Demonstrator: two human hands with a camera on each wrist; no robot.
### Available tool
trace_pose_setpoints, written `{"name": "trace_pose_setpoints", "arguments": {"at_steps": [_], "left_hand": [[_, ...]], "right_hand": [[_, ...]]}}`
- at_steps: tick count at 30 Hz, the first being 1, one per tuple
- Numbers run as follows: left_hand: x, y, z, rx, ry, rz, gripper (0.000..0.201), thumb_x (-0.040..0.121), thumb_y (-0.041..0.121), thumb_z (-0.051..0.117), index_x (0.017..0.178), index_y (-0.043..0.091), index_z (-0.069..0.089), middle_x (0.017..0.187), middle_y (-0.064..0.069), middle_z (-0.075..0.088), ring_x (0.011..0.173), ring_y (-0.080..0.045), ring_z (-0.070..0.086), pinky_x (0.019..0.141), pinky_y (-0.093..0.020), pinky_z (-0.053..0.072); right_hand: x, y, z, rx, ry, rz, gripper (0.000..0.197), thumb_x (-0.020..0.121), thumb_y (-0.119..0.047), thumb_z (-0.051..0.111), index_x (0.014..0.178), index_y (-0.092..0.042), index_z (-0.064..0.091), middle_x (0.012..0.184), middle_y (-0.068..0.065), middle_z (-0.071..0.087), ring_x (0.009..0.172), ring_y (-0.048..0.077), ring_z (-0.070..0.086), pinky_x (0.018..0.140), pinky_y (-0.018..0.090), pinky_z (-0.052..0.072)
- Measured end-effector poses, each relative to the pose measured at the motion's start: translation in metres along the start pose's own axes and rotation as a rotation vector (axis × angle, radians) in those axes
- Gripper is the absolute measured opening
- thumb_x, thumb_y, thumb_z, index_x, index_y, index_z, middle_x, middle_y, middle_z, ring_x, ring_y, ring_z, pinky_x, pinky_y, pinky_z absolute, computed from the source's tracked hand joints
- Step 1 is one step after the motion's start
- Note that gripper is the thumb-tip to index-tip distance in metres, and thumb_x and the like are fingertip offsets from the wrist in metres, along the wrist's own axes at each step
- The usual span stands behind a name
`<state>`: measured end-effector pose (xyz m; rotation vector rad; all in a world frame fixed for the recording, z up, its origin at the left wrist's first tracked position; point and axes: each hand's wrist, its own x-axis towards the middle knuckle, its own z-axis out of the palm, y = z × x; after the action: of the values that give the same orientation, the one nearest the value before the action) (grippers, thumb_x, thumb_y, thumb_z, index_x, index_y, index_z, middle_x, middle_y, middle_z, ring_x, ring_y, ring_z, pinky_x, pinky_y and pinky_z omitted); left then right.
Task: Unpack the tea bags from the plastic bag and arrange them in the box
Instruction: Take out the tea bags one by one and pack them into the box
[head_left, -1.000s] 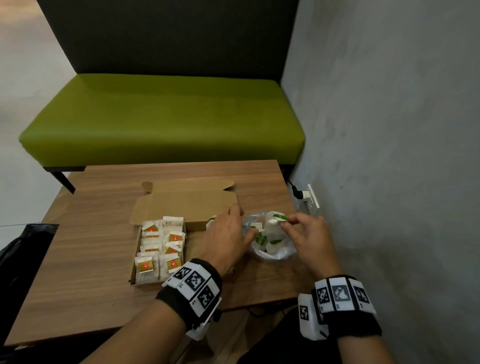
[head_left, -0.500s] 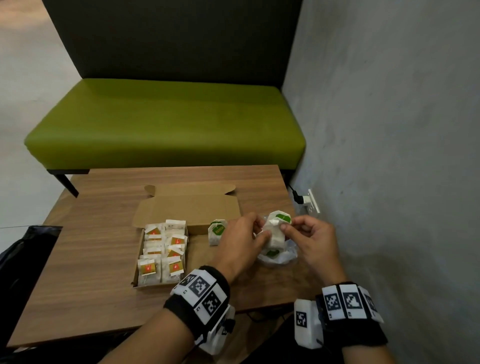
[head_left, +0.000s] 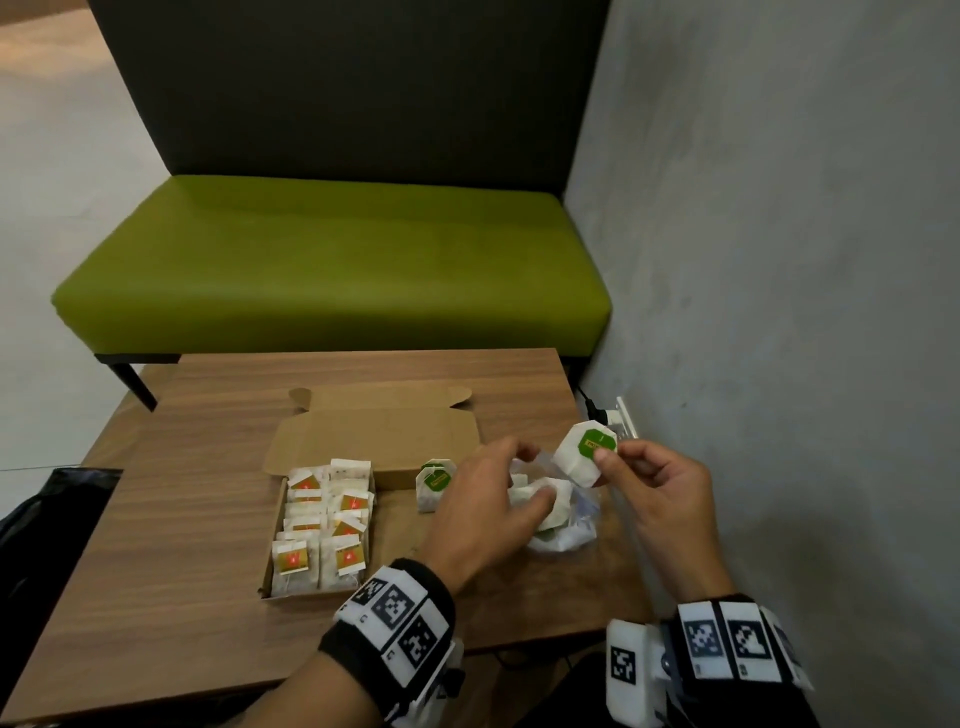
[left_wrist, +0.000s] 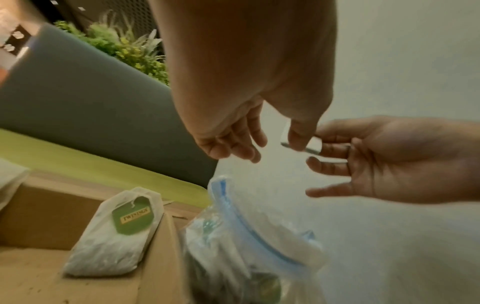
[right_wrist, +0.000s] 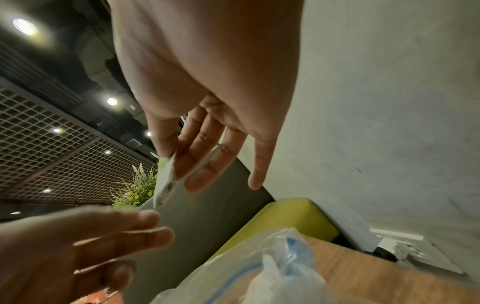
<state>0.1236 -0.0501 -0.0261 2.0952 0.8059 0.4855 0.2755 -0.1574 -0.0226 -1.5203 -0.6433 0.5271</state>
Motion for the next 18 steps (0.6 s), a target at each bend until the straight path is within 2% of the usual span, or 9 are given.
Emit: {"name": "trace_pose_setpoints", "arguments": {"at_steps": [2,5,9,12,15,16,18], "left_hand": [[0.0,0.003,-0.004,-0.185,0.034,-0.009,0.04,0.09,0.045,0.063,0.125,0.028,0.056,0.115,0.017,0.061,0.093,-0.003,0.057,0.079,-0.022,0.05],[-0.002,0.006,-0.012,-0.346,0.013,0.023,0.027,0.093,0.036,0.063,0.117,0.023,0.064,0.1,0.009,0.069,0.085,-0.007,0.063,0.07,-0.021,0.05],[-0.012,-0.006,-0.024,-0.266,0.007,0.045,0.012,0.093,0.032,0.065,0.099,0.025,0.072,0.081,0.006,0.069,0.071,-0.011,0.061,0.064,-0.035,0.053],[-0.018,-0.021,-0.037,-0.222,0.007,0.016,0.01,0.09,0.035,0.068,0.095,0.028,0.073,0.079,0.005,0.07,0.066,-0.013,0.059,0.06,-0.034,0.051],[-0.021,-0.04,-0.047,-0.171,0.025,-0.03,0.007,0.09,0.028,0.069,0.087,0.024,0.074,0.073,0.001,0.069,0.063,-0.012,0.058,0.059,-0.032,0.048],[-0.02,-0.049,-0.051,-0.15,0.051,-0.061,0.008,0.09,0.026,0.07,0.084,0.022,0.073,0.071,0.001,0.068,0.062,-0.009,0.058,0.058,-0.029,0.048],[-0.017,-0.068,-0.057,-0.103,0.097,-0.153,0.011,0.09,0.026,0.07,0.079,0.021,0.072,0.069,0.001,0.068,0.064,-0.012,0.061,0.061,-0.031,0.049]], "right_hand": [[-0.003,-0.003,0.002,0.005,-0.04,0.003,0.007,0.084,-0.004,0.072,0.091,-0.004,0.073,0.085,0.007,0.077,0.078,0.017,0.075,0.065,0.023,0.059],[-0.01,-0.006,0.013,0.008,-0.155,0.009,0.008,0.082,-0.001,0.072,0.09,-0.004,0.073,0.083,0.009,0.077,0.076,0.019,0.075,0.065,0.023,0.059],[-0.016,-0.002,0.029,-0.031,-0.25,0.022,0.009,0.081,-0.002,0.074,0.088,-0.008,0.073,0.084,0.007,0.077,0.078,0.019,0.074,0.067,0.024,0.059],[-0.02,0.001,0.043,-0.063,-0.326,0.048,0.01,0.082,-0.005,0.074,0.09,-0.011,0.073,0.086,0.006,0.077,0.079,0.019,0.074,0.067,0.026,0.06],[-0.023,0.006,0.058,-0.109,-0.376,0.062,0.01,0.083,-0.008,0.075,0.092,-0.014,0.074,0.086,0.005,0.077,0.078,0.018,0.074,0.068,0.028,0.06],[-0.023,0.008,0.06,-0.14,-0.371,0.056,0.01,0.084,-0.011,0.075,0.092,-0.016,0.075,0.086,0.003,0.076,0.078,0.017,0.073,0.068,0.029,0.06],[-0.022,0.008,0.059,-0.196,-0.313,0.039,0.008,0.085,-0.016,0.075,0.093,-0.019,0.074,0.086,-0.001,0.076,0.077,0.015,0.073,0.068,0.03,0.06]]}}
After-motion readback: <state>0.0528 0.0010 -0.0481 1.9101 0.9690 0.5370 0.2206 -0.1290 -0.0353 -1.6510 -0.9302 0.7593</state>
